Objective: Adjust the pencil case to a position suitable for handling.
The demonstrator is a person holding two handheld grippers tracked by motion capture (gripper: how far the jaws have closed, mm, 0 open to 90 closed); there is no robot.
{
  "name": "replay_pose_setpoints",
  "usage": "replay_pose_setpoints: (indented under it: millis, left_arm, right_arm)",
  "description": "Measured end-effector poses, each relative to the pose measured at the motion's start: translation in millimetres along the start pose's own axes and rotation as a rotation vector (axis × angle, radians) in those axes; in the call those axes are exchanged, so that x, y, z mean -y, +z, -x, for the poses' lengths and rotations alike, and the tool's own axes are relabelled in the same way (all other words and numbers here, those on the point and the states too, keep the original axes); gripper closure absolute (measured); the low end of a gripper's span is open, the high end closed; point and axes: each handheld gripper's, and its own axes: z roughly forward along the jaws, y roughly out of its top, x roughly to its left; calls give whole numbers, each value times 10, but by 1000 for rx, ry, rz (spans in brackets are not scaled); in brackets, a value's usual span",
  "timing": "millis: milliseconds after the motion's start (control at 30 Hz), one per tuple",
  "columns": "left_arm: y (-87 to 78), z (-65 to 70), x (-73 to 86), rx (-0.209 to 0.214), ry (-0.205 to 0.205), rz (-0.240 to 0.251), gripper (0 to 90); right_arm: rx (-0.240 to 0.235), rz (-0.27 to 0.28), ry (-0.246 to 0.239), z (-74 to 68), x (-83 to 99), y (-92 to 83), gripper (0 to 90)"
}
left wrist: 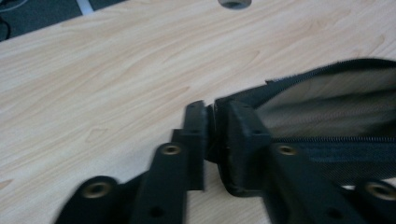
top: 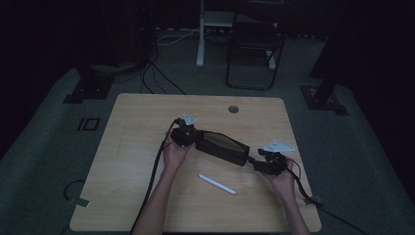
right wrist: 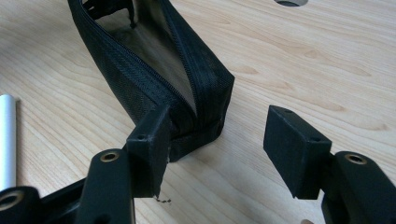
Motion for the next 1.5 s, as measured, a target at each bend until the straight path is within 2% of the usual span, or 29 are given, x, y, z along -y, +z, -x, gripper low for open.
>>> replay_pose_setpoints:
  millis: [100,433,667,767,833,867,933,1067,1200,1367,1500]
  left_arm:
    - [-50,2,11,-9,16,6,858]
    - [-136,-36,111,-32,20,7,865]
    - [-221,-33,155,-45,16,13,864]
    - [-260,-5,199,-52,24,15,864]
    - [-280,10,222,-50,27,16,863]
    - [-291,18,234,-50,27,21,863]
    - [-351,39,279,-43,27,27,863]
    - [-393,54,316,-36,24,36,862]
    - [-465,88,444,-8,14,40,863]
    - [-551,154,523,6,20,48,863]
    - [-610,222,567,17,32,53,862]
  right_arm:
    - [-4,-3,-11,-29,-11,17,416]
    - [-6,2,-23,-64,-36,-20,407]
    - [-37,11,-43,-82,-53,-43,404]
    - [-62,6,-70,-132,-68,-24,405]
    - [-67,-1,-79,-150,-73,-12,411]
    - [-62,-15,-102,-183,-83,22,428]
    - [-42,-32,-117,-203,-93,61,453]
    - [-44,-36,-108,-188,-100,95,523]
    - [-62,-39,-96,-139,-124,124,621]
    - [-42,-43,-93,-106,-176,166,644]
    - [-31,-38,-79,-69,-220,205,626]
